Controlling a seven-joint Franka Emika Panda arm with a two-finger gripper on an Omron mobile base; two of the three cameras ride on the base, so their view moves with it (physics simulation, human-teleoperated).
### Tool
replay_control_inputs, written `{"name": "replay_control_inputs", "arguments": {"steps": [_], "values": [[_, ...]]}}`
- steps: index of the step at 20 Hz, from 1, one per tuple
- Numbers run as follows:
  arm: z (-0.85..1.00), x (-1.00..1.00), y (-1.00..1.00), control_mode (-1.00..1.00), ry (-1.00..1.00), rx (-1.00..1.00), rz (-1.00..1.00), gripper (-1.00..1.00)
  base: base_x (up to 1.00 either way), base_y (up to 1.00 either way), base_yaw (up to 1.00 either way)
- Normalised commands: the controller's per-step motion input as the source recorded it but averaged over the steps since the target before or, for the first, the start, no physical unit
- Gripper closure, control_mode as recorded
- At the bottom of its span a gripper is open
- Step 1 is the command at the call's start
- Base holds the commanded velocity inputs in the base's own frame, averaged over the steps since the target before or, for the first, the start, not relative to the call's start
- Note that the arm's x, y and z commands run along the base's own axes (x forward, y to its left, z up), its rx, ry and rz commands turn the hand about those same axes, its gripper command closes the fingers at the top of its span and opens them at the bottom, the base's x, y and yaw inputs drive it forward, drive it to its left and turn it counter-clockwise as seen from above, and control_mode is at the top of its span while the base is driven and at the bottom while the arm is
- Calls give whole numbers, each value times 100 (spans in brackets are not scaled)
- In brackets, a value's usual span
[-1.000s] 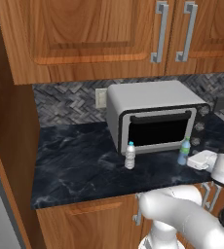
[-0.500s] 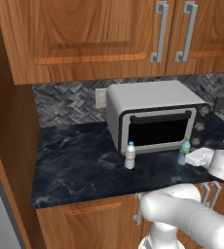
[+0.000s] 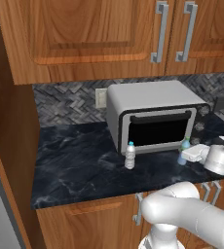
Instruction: Take the bottled waters from the counter and place them in the freezer to freeze. Close the freezer door after placing the bottles.
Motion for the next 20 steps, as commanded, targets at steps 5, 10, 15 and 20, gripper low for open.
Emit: {"name": "replay_control_inputs", "arguments": {"steps": [5,10,15,20], "values": [[0,0,0,-100,0,0,0,-100,0,0,0],[0,0,0,-100,0,0,0,100,0,0,0],[0,-1,0,-100,1,0,0,100,0,0,0],[33,-52,17,-100,6,-9,-7,100,0,0,0]]}}
